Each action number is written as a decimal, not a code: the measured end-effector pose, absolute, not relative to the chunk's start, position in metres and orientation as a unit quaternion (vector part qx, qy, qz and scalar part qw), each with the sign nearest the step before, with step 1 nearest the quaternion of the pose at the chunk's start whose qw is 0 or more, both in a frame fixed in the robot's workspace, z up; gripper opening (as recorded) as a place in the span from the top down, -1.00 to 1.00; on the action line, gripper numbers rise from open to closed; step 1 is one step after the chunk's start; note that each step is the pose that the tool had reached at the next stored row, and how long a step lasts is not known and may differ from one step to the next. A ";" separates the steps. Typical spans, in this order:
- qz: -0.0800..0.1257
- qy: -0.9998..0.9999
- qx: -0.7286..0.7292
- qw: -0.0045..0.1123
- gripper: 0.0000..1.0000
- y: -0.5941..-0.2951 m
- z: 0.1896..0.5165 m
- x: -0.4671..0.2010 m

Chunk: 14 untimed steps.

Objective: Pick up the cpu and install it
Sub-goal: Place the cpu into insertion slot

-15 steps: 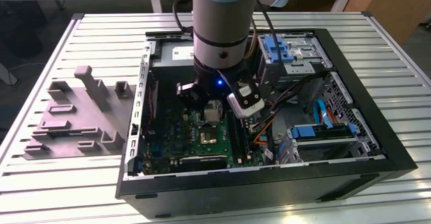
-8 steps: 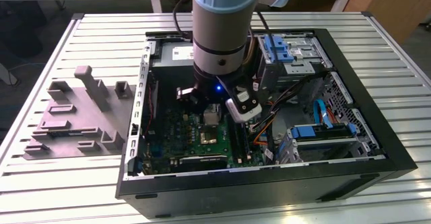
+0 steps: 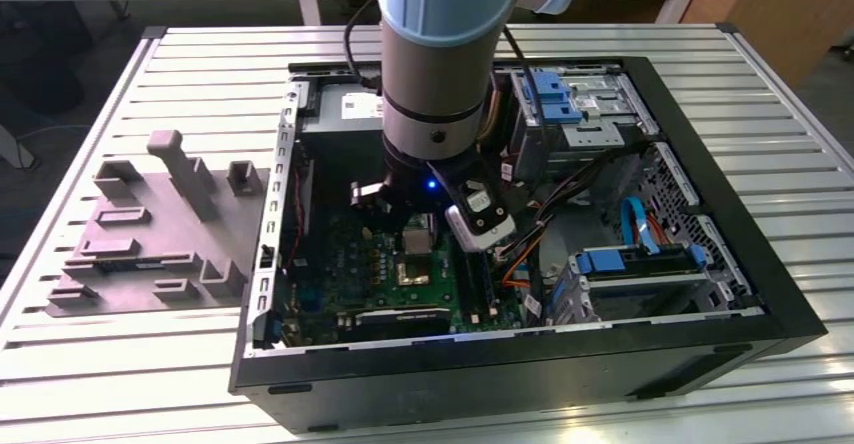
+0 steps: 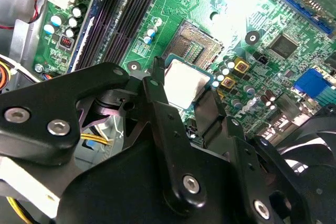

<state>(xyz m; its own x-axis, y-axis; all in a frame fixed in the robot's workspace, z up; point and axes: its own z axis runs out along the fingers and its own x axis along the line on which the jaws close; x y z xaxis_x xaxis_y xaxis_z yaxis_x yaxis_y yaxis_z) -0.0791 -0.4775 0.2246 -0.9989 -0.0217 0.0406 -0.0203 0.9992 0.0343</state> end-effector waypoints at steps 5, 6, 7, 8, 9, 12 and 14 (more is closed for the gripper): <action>-0.017 -1.000 0.011 0.020 0.06 -0.477 0.224 -0.079; -0.017 -1.000 0.010 0.020 0.06 -0.477 0.224 -0.079; -0.017 -1.000 0.011 0.020 0.06 -0.477 0.224 -0.079; -0.017 -1.000 0.010 0.020 0.06 -0.477 0.224 -0.079; -0.017 -1.000 0.010 0.020 0.06 -0.477 0.224 -0.080; -0.017 -1.000 0.011 0.021 0.06 -0.480 0.224 -0.080; -0.017 -1.000 0.011 0.021 0.06 -0.484 0.223 -0.080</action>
<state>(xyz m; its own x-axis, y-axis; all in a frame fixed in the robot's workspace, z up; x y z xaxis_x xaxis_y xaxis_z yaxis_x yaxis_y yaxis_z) -0.0799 -0.4838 0.2229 -0.9989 -0.0226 0.0407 -0.0212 0.9992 0.0345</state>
